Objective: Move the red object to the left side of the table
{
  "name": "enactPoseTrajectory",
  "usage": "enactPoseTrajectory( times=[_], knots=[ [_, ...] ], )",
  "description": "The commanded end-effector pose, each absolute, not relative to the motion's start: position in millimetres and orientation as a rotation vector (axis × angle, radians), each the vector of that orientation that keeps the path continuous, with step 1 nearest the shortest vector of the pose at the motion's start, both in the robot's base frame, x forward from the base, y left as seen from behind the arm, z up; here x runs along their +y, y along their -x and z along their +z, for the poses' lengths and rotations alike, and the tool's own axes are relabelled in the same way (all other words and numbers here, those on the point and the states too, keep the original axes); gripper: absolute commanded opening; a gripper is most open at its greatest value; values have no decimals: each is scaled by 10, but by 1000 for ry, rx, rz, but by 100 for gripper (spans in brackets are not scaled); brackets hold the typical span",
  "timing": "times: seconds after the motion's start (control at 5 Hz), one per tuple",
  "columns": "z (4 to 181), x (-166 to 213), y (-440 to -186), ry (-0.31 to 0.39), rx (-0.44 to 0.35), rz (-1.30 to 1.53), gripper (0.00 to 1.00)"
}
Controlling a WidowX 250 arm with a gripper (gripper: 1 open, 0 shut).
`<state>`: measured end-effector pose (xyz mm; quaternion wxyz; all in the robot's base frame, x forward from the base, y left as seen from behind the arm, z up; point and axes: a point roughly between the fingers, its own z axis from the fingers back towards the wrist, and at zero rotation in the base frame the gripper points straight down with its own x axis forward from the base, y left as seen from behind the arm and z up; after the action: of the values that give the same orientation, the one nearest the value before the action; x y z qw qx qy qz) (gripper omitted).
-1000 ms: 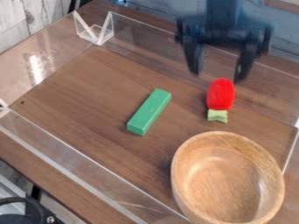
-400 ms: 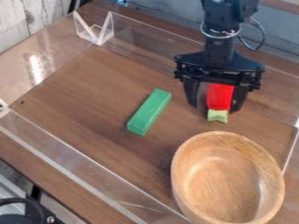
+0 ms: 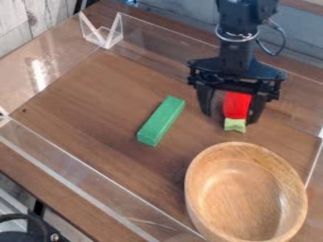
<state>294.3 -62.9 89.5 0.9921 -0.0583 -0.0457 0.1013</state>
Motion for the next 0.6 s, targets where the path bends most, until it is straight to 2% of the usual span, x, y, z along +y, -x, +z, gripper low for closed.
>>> enactPoseTrajectory(
  times=[0.0,0.2,0.4],
  knots=[
    [924,-706,-3133,128,-135,267,100],
    [826,-790,-3255,127,-135,330,100],
    [816,-735,-3272,125,-133,387,100]
  ],
)
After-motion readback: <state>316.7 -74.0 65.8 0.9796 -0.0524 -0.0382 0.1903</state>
